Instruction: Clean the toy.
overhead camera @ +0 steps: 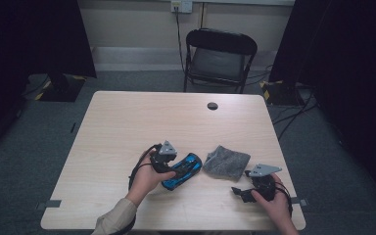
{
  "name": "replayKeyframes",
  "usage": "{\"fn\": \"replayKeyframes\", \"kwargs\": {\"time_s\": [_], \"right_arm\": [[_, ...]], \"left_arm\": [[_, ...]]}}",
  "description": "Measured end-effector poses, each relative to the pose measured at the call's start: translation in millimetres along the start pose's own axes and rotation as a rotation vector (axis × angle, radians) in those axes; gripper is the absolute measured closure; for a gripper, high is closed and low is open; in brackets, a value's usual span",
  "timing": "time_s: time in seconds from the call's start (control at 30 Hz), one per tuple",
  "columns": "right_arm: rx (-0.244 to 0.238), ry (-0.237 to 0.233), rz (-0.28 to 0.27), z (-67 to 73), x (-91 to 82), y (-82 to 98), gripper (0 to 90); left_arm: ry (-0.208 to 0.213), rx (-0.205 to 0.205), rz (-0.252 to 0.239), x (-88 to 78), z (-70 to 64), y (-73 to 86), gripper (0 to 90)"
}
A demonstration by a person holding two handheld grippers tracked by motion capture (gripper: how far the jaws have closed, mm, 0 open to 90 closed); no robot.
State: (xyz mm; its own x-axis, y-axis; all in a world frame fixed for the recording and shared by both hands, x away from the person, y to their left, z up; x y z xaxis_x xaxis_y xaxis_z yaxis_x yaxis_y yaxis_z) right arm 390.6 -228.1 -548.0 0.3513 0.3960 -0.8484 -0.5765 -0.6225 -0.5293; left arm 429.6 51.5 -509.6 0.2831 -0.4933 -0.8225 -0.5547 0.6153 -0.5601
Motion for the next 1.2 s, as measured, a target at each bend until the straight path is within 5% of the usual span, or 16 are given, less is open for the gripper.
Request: {"fn": "replayKeyframes", "kwargs": {"time_s": [0.4, 0.47, 0.7, 0.97, 1.2], "right_arm": [[0.017, 0.008, 0.032, -1.7, -4.1, 3.4, 13.5], [0.040, -0.021, 0.049, -3.0, -8.1, 4.4, 13.7], [0.051, -0.006, 0.001, -7.1, -33.0, -9.5, 14.1], [0.014, -0.002, -0.048, 8.0, -28.0, -71.3, 22.5], [-0.015, -0.004, 0.022, 18.5, 4.4, -94.7, 26.7]], "left_arm": [[0.032, -0.013, -0.014, 2.9, 4.6, 22.4, 29.1], [0.045, -0.012, -0.012, 4.9, 3.8, 25.6, 28.9], [0.085, -0.031, -0.068, 6.5, 2.1, 29.1, 35.3], [0.080, -0.006, -0.047, 5.2, 1.5, 28.0, 37.0], [0.087, -0.007, -0.035, 5.6, 1.7, 26.8, 37.1]]}}
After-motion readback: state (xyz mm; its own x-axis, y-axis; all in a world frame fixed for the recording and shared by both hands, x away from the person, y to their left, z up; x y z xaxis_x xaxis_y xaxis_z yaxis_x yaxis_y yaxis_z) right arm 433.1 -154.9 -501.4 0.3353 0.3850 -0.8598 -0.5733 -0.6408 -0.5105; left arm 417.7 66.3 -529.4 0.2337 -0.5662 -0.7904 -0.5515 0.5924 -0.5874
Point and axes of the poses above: each handheld gripper's, and its own axes: x roughly forward along the jaws, y roughly out of its underside, z roughly to its left, the point moved 7 cm from there along x, roughly forward along the jaws, and after that the axes turned 15 degrees about z, right-handed, at the moved point
